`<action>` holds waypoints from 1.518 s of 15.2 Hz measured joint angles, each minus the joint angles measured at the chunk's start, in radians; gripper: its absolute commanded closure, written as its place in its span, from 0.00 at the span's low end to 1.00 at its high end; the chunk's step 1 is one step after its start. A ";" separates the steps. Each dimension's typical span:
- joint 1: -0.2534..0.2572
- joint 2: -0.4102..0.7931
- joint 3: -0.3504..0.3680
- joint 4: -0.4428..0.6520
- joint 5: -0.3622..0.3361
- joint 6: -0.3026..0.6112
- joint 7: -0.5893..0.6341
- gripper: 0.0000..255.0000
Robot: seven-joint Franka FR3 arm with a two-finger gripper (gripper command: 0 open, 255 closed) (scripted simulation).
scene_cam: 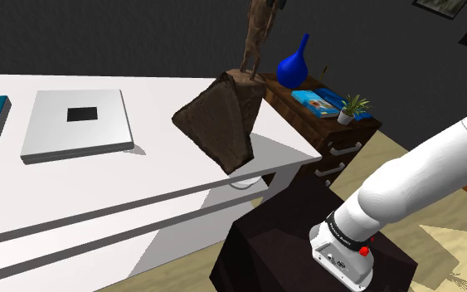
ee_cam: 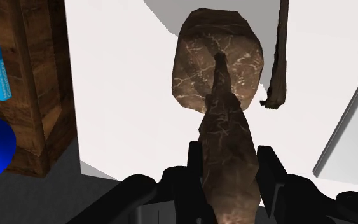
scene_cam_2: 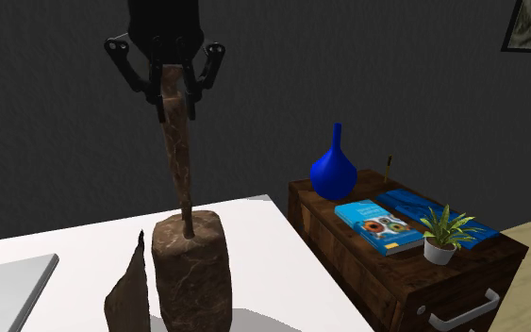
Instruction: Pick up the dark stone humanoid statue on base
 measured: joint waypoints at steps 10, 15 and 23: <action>0.001 0.024 0.004 0.055 -0.005 -0.035 0.002 1.00; 0.004 0.093 0.018 0.211 -0.023 -0.126 0.012 1.00; 0.026 0.238 0.048 0.520 -0.077 -0.297 0.029 1.00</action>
